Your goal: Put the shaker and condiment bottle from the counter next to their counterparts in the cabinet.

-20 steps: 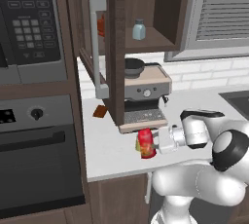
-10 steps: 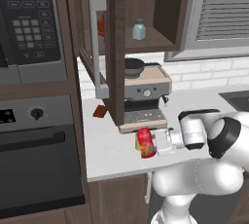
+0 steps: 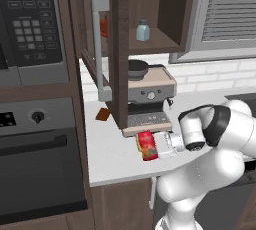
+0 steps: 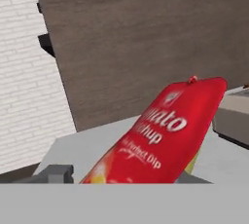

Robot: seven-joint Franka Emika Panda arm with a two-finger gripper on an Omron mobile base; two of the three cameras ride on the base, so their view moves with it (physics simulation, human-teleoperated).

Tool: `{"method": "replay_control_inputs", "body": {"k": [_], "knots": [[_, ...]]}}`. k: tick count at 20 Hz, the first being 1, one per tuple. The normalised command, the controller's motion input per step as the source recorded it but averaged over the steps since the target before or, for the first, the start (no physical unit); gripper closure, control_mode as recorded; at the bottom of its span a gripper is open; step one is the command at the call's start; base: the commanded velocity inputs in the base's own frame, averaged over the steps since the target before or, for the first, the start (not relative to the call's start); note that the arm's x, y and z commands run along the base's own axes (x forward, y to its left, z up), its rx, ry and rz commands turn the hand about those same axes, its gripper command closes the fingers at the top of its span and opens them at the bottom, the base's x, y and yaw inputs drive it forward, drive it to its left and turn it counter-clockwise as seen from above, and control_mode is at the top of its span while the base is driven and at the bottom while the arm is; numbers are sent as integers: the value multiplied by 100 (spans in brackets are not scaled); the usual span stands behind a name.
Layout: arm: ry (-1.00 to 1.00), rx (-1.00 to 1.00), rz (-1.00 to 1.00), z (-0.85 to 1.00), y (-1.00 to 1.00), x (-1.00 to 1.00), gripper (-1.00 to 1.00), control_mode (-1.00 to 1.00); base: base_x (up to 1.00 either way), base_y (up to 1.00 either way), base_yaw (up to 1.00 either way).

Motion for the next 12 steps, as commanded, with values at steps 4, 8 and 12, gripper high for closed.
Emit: {"method": "replay_control_inputs", "body": {"k": [4, 8, 12], "knots": [[-10, 6, 0, 0, 0, -9, 100, -100, 0, 0, 0], [-22, 3, 0, 5, 0, -38, 100, -100, 0, 0, 0], [-25, 0, 0, 23, 0, -54, 100, -100, 0, 0, 0]]}}
